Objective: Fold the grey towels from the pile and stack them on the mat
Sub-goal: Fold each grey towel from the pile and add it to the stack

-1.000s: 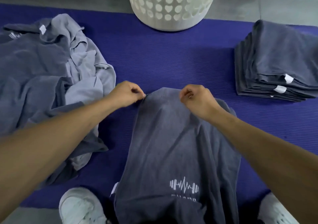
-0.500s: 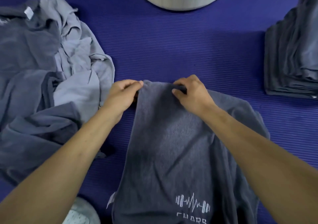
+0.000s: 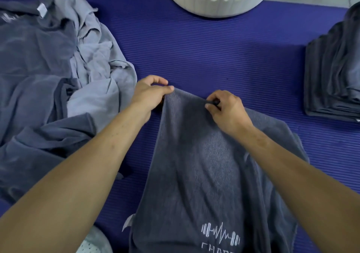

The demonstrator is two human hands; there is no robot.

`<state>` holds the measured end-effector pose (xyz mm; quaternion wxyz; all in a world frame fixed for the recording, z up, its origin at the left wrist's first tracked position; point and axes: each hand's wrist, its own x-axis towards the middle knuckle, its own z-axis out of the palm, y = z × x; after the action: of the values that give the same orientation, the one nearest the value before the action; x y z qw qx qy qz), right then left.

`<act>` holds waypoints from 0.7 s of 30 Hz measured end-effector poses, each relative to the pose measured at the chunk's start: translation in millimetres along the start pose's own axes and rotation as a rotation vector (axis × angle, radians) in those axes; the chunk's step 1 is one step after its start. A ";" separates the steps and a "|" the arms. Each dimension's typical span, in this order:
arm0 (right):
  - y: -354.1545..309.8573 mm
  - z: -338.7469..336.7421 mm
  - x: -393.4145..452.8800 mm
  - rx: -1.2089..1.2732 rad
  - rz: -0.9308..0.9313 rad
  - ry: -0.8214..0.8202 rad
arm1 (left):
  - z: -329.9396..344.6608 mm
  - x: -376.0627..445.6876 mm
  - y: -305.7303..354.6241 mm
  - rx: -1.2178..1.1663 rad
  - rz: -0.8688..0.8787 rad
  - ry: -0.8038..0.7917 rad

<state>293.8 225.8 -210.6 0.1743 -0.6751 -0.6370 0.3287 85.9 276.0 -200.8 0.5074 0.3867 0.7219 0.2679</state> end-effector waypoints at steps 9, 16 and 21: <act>20.1 -46.8 -25.8 -0.034 -0.074 -0.003 | 6.0 -34.6 -12.9 0.314 0.505 0.154; 86.0 -103.5 -103.2 -0.057 0.047 0.117 | 116.9 -75.7 -19.6 0.419 0.750 -0.271; 129.1 -107.1 -127.5 -0.010 0.233 0.233 | 170.1 -90.3 -47.8 0.676 0.887 -0.195</act>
<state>464.9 104.7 -189.3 0.2042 -0.7789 -0.5315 0.2628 248.9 173.4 -248.7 0.2588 0.8170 0.4857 0.1722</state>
